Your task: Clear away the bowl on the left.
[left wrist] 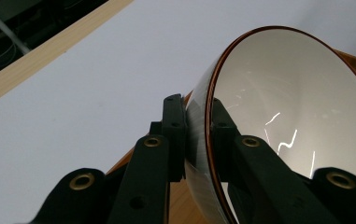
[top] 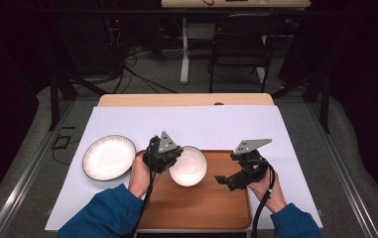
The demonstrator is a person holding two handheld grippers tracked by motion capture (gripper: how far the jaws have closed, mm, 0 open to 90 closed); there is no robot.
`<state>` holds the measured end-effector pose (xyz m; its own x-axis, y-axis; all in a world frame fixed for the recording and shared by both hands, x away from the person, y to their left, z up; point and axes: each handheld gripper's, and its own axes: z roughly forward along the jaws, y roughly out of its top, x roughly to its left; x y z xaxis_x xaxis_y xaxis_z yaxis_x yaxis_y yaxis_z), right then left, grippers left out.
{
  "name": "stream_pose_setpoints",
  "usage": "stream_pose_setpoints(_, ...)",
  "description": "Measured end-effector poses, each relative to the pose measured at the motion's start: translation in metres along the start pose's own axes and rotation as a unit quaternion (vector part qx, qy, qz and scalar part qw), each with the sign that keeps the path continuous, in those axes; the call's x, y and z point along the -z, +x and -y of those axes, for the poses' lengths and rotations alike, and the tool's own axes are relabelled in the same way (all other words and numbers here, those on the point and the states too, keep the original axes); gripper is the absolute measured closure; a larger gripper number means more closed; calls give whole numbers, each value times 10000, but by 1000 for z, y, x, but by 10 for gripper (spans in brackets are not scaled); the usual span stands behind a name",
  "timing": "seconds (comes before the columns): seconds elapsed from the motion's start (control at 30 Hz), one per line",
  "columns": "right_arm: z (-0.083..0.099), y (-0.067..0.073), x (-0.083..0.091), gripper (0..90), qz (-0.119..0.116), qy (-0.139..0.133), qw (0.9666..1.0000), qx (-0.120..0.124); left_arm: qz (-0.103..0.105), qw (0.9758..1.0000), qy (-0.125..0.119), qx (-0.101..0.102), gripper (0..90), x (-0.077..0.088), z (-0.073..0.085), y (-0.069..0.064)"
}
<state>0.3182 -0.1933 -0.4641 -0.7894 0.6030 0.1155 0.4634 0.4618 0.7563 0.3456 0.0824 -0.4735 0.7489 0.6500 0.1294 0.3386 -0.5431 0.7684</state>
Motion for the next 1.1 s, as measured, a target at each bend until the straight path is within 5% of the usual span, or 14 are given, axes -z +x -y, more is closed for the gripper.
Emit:
stream_pose_setpoints(0.23, -7, 6, -12, 156, -15, 24, 10000, 24, 132, 9998, 26, -138, 815, -9, -2, -16)
stream_pose_setpoints(0.63, -8, 6, -43, 483, 438, 500, 9977, -164, 302, 9991, -37, -295, 815, -9, -5, -34)
stream_pose_setpoints(1.1, -2, 3, -52, 800, 426, 548, 9971, -303, 336, 9987, -42, -386, 814, -13, -3, -46)
